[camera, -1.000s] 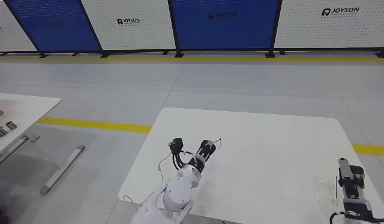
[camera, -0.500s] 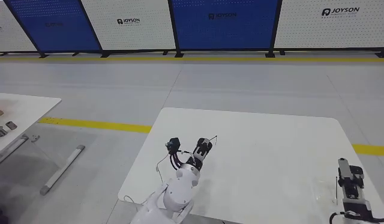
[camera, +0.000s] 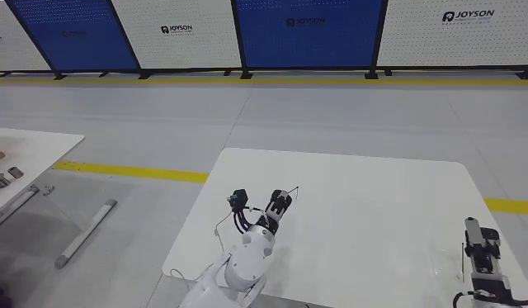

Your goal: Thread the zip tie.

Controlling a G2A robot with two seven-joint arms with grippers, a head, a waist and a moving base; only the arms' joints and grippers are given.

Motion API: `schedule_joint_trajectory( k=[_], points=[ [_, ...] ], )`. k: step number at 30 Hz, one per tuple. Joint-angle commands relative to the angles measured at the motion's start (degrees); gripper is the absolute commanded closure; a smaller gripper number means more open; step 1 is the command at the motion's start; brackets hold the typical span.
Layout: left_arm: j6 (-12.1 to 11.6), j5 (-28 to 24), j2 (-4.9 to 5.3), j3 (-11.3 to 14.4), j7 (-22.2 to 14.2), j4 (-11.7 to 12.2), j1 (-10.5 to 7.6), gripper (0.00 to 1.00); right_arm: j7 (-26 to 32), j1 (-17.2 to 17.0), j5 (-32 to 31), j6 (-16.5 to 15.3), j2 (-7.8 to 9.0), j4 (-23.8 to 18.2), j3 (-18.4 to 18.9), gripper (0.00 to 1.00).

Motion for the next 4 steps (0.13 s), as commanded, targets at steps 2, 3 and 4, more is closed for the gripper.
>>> schedule_joint_trajectory(
  k=[2, 3, 4],
  points=[
    [0.0, 0.0, 0.00, 0.0, 0.0, 0.0, 0.00, 1.00, 0.0, 0.0, 0.0, 0.0, 0.00, 0.0, 0.0, 0.00],
    [0.0, 0.0, 0.00, 0.0, 0.0, 0.0, 0.00, 1.00, 0.0, 0.0, 0.0, 0.0, 0.00, 0.0, 0.0, 0.00],
    [0.0, 0.0, 0.00, 0.0, 0.0, 0.0, 0.00, 1.00, 0.0, 0.0, 0.0, 0.0, 0.00, 0.0, 0.0, 0.00]
  ],
)
